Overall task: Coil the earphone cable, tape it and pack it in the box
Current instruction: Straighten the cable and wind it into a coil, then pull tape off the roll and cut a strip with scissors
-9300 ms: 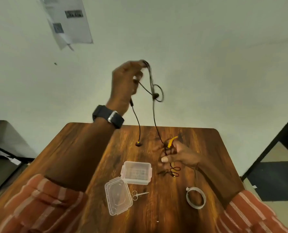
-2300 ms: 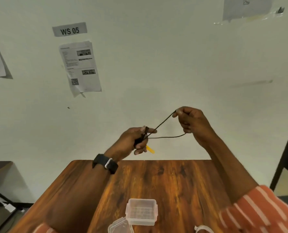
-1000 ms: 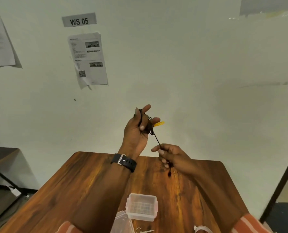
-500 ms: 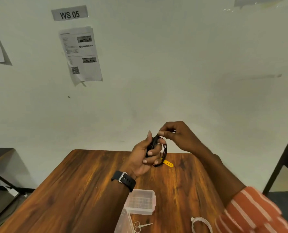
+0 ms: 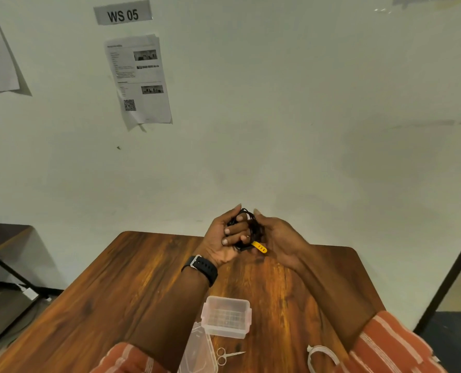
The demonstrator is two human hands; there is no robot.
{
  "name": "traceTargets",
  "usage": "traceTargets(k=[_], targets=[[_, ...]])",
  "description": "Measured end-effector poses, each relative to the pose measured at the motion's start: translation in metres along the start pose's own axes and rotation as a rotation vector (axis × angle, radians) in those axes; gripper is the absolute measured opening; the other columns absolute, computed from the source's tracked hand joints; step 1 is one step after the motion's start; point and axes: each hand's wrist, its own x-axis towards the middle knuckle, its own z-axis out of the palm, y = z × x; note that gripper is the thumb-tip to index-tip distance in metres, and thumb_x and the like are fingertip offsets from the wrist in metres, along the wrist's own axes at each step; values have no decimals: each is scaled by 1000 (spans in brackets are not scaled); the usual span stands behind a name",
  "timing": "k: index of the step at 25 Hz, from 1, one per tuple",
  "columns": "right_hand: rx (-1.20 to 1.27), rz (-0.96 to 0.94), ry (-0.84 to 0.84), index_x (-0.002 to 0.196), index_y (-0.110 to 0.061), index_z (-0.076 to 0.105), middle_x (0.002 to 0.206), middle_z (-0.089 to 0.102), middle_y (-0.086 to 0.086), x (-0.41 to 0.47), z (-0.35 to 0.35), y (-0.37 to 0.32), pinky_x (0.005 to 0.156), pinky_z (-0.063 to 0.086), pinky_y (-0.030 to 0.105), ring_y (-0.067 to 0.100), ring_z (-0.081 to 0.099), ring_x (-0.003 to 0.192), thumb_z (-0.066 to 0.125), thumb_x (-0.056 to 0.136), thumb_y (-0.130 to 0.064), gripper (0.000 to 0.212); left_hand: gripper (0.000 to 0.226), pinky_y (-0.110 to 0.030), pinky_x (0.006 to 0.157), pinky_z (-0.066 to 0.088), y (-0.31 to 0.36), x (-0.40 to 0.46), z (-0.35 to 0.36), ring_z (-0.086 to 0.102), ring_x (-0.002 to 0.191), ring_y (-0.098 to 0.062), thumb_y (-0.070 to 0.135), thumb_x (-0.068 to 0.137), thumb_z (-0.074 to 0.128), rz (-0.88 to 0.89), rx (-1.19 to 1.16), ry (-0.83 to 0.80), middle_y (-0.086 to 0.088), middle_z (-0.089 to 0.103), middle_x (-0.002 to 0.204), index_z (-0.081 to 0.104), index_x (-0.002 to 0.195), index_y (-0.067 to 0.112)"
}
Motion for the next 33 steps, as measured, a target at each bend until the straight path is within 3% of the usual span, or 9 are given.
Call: traceTargets(k=[5,7,10,12,17,21,25,28,33], targets=[[-162,147,125,79,-12,60,51,59,-5,11,-5,25,58,43,28,11,59,52,49,98,-18,23,33,-27,79,56,-10,-12,-30,45,33,-9,31,100,46,-142,70,-41,4,44,38,51,75,9],[-192,208,145,83,-16,63,52,58,-7,11,-8,41,65,42,31,12,58,58,48,98,-20,22,28,-30,86,55,-14,-22,-48,53,44,-11,24,101,44,-142,154,-30,4,48,45,56,85,4],[-150,303,159,90,-19,68,70,65,-5,8,-14,67,70,43,34,16,61,77,46,100,-23,24,21,-28,64,54,-29,-34,-74,58,57,-14,20,95,58,-166,283,121,2,52,56,62,99,0],[-71,363,178,86,-18,67,82,68,0,2,-19,88,69,46,34,18,62,83,43,101,-22,29,20,-29,63,52,-46,-39,-81,54,58,-14,19,95,59,-185,413,304,0,52,60,67,98,0],[-63,422,395,76,-9,59,74,62,9,-5,-40,175,60,47,34,21,58,66,48,98,-7,25,22,-20,60,51,-128,-49,-88,59,51,-4,10,95,57,-119,1089,717,-5,62,65,70,92,-8],[-274,425,499,61,-11,61,62,63,10,-14,-70,271,62,46,36,22,56,56,61,91,-3,31,19,-37,81,55,-206,-73,-133,64,79,-22,13,93,57,-314,1403,653,-13,73,88,73,92,2],[-390,487,469,65,-21,67,76,72,7,-20,-91,340,75,56,40,26,67,72,61,91,-1,33,24,-35,75,56,-251,-85,-155,66,80,-21,25,94,52,-455,1482,709,-8,74,94,71,92,11],[-534,440,524,76,-28,66,92,72,3,-23,-92,349,90,54,39,25,69,92,63,89,-7,26,30,-36,78,56,-270,-83,-171,67,85,-20,39,93,47,-501,1603,762,-2,73,98,70,94,20],[-797,379,628,85,-22,72,95,72,0,-13,-85,342,83,47,28,20,66,94,61,88,-16,13,37,-40,88,52,-282,-69,-177,59,107,-24,45,97,39,-538,1858,753,-3,65,114,69,102,23]])
